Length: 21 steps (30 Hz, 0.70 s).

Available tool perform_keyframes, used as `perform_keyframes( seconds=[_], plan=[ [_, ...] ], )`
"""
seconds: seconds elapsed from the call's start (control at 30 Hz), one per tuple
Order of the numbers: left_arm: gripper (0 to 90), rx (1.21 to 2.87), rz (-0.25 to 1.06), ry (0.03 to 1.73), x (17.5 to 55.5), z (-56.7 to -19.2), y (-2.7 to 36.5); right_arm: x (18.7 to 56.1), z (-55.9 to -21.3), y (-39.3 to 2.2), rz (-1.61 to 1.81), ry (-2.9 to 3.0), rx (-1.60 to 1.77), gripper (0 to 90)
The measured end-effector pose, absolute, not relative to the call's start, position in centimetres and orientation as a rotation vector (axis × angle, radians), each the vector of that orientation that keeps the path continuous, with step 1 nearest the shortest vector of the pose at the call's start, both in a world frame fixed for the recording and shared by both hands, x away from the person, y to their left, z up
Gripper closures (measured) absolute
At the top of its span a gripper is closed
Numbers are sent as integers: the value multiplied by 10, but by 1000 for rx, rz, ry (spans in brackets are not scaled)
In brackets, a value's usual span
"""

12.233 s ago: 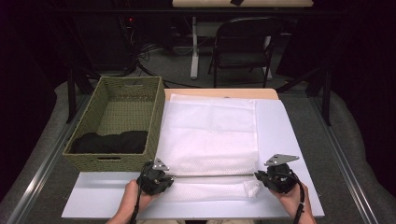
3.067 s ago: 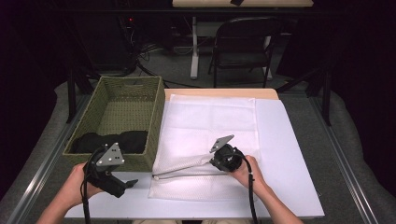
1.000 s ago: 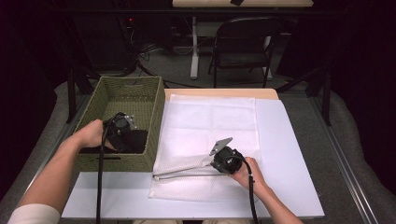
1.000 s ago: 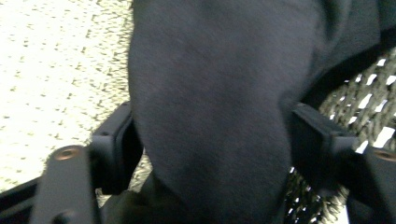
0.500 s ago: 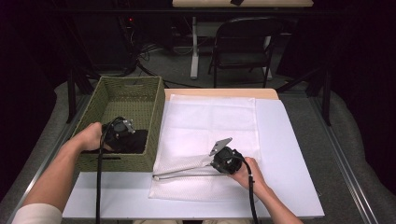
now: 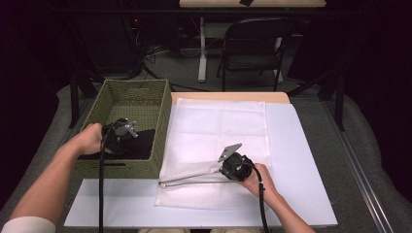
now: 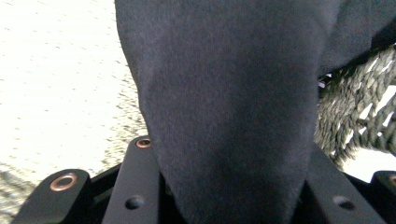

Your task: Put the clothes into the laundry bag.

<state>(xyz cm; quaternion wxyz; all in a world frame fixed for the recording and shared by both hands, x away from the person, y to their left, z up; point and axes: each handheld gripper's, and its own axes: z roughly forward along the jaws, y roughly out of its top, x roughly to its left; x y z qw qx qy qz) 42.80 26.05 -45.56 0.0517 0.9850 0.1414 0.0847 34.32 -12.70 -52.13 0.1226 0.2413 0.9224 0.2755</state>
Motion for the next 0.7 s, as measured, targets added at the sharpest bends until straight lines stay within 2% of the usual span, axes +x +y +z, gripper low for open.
perform_keyframes(
  seconds=[0.37,0.7],
  plan=[
    [652,2982,363,423,423,-419,263,343,-521,-127,808,2695,706,875],
    [659,2998,420,426,421,-403,264,340,-521,-126,800,2694,744,875]
  ],
)
